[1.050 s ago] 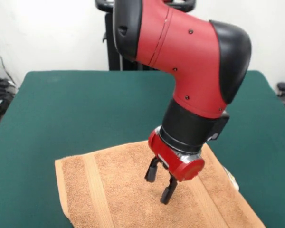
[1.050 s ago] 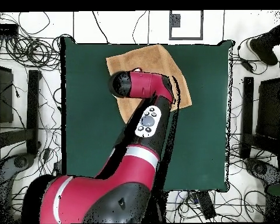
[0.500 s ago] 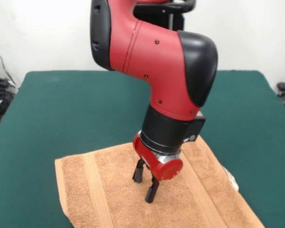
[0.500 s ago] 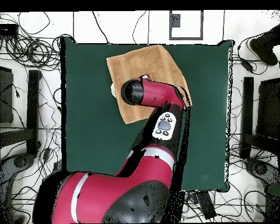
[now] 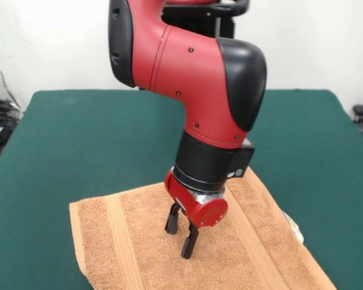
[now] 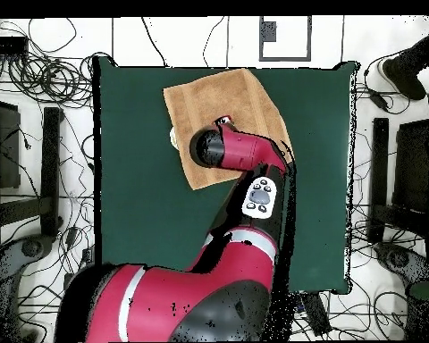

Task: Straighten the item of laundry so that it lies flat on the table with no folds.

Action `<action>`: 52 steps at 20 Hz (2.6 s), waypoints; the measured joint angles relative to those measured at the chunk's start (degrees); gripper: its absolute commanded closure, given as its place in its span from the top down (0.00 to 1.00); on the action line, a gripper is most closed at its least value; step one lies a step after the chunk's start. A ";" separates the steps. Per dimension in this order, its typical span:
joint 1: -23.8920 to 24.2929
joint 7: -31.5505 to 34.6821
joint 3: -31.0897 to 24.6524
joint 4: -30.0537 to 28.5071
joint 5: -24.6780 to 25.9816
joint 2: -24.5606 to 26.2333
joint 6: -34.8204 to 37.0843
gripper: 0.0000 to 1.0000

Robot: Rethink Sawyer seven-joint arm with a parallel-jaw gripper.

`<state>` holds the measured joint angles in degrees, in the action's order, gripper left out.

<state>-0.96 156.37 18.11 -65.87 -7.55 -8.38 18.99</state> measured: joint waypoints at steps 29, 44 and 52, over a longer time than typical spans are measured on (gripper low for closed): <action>2.16 0.00 -3.44 -6.11 -0.01 -2.91 -7.62 1.00; 3.89 0.00 -6.01 -9.48 2.66 -4.58 -13.25 1.00; 7.03 0.00 -9.90 -11.83 5.83 -6.34 -15.90 1.00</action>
<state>6.07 156.37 8.21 -77.71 -1.72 -14.73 3.09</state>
